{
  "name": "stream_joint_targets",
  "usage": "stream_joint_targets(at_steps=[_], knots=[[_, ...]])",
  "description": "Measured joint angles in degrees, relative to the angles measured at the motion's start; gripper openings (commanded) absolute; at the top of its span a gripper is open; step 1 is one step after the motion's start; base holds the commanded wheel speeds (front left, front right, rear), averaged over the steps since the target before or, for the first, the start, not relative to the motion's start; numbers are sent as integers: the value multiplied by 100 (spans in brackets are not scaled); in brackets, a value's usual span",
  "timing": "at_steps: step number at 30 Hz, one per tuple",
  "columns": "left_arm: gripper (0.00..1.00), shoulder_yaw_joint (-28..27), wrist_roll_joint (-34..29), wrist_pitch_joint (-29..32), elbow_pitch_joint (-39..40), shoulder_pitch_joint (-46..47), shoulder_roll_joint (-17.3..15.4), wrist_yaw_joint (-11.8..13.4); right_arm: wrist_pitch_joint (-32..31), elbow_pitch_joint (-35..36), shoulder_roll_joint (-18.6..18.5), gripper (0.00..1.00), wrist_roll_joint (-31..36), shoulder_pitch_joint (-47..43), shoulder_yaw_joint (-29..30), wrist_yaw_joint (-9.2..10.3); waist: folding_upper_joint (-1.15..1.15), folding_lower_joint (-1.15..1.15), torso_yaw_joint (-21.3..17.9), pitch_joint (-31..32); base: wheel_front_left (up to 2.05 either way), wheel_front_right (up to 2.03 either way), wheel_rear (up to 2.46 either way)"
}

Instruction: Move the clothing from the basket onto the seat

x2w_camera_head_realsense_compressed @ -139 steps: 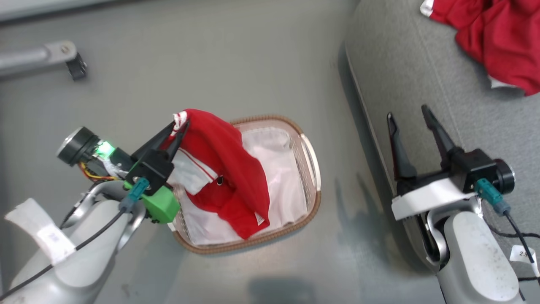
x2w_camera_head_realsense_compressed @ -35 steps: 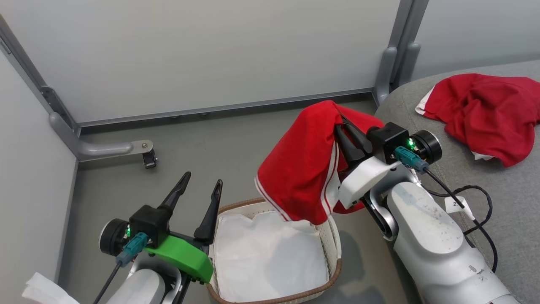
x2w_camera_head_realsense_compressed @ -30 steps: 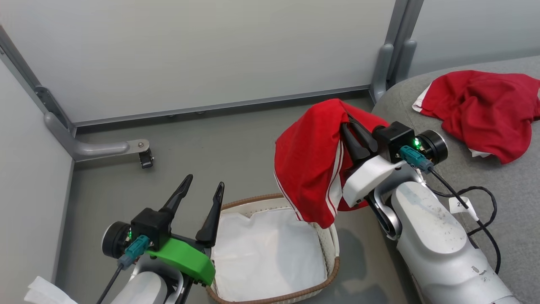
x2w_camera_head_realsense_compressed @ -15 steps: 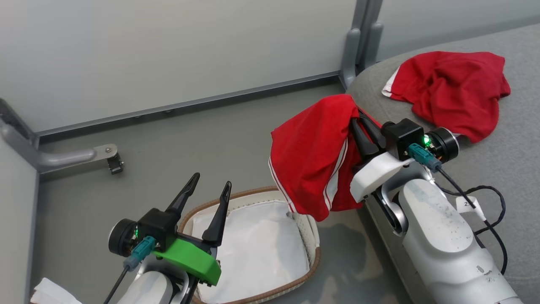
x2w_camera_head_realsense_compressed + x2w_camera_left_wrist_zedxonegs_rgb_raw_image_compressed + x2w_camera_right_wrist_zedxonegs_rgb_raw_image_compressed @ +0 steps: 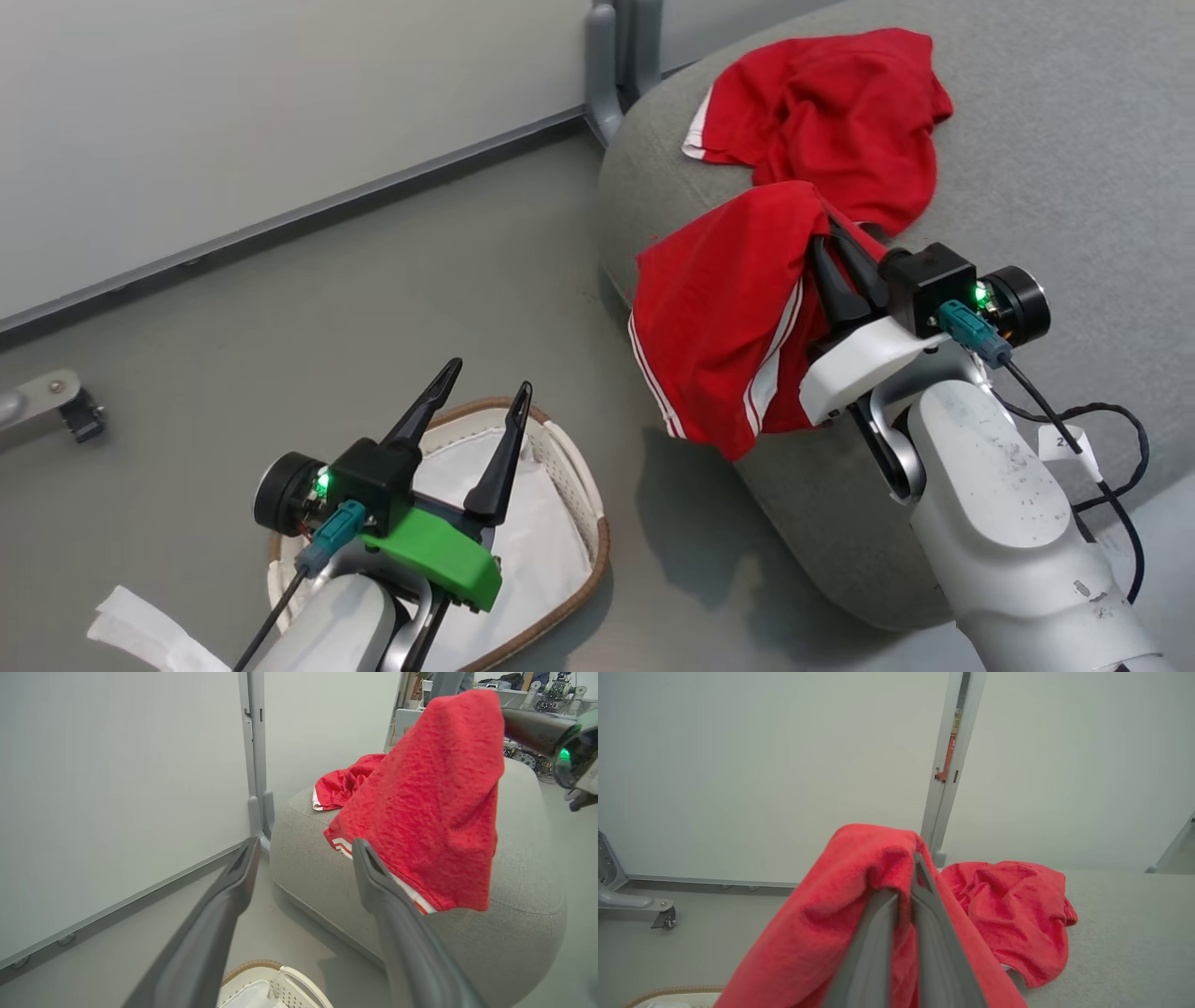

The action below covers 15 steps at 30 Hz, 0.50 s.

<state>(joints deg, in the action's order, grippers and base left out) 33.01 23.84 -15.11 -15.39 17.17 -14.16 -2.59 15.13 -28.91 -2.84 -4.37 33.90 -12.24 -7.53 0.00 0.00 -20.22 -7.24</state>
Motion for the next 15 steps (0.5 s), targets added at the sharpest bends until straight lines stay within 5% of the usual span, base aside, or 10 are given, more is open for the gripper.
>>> stream_joint_targets(at_steps=[7, 15], knots=[[100, 73, -126, -1, -75, 152, 49, -76, 0, -40, -13, 0, 115, 2, 59, 0, 0, 0, -339, -351, 0, 0, 0], [100, 152, -221, -1, -64, 304, 46, -143, -1, -208, -297, 0, 88, 436, 233, 0, 0, 0, -299, -694, 0, 0, 0]])
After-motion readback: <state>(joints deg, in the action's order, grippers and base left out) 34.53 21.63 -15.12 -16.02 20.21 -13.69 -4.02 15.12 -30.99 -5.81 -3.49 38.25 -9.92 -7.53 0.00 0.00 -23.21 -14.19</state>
